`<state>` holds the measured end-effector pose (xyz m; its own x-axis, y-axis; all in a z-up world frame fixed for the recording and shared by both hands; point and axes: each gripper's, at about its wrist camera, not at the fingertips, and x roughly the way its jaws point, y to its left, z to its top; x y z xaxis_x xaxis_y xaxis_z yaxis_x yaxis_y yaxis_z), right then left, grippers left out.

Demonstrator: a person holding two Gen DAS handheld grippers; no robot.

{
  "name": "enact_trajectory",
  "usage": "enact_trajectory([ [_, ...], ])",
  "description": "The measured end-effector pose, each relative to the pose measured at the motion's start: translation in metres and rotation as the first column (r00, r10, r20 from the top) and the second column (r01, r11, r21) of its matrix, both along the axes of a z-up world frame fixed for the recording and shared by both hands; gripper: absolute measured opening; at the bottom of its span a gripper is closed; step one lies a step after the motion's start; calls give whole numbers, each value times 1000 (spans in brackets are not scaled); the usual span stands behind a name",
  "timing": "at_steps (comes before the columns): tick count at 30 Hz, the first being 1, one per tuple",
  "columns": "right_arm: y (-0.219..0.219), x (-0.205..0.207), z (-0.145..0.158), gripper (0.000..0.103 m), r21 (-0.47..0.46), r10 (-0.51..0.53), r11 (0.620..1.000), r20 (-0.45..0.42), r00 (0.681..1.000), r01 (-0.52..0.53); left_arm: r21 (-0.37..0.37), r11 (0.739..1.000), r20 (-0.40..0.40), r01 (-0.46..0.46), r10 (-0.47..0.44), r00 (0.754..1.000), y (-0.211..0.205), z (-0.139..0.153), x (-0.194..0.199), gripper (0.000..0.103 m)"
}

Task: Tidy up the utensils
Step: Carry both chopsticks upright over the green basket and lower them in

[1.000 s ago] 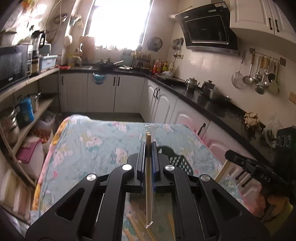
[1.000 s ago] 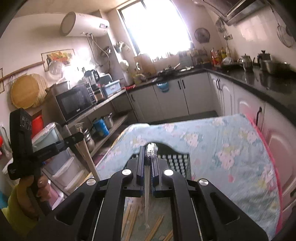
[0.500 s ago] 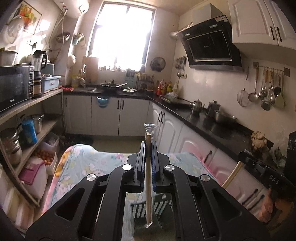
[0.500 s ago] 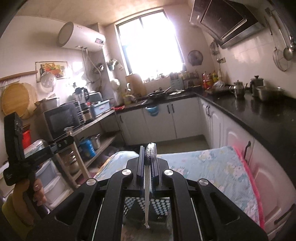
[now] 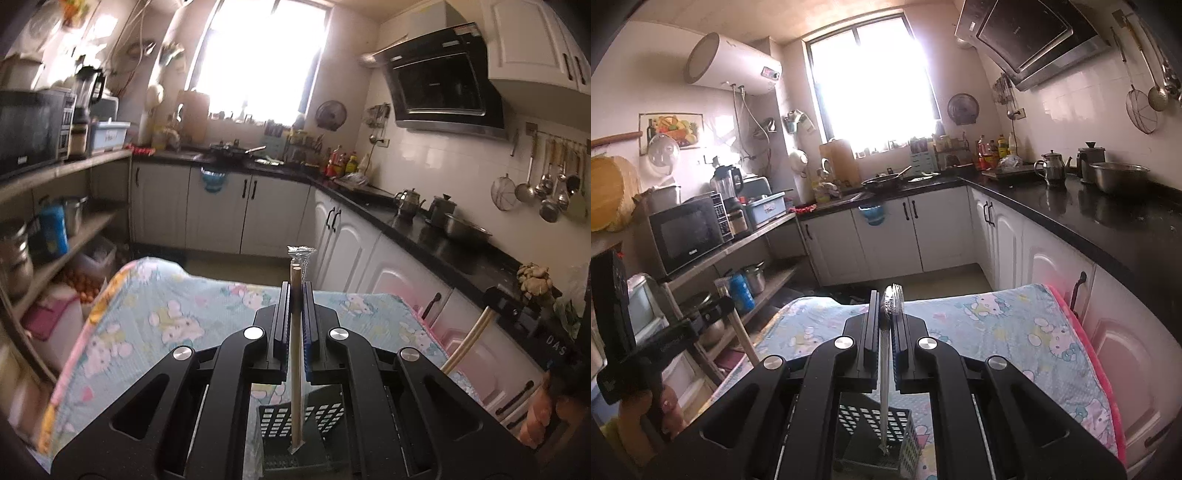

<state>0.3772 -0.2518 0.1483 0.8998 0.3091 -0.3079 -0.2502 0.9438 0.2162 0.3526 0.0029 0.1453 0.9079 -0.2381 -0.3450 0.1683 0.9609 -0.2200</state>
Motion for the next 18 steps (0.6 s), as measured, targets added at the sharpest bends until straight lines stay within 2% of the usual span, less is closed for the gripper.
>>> enact_trajectory([
  [9,11,12,-33,6,-10,-3,1000,-37,999,3,-7,1000,12,-8,8,1000,-2,-37,2,1],
  [18,20,17,-54,6,8,1,1000,-67,998,-1,-4,1000,-2,6,-6,1000,-7,-60,4,1],
])
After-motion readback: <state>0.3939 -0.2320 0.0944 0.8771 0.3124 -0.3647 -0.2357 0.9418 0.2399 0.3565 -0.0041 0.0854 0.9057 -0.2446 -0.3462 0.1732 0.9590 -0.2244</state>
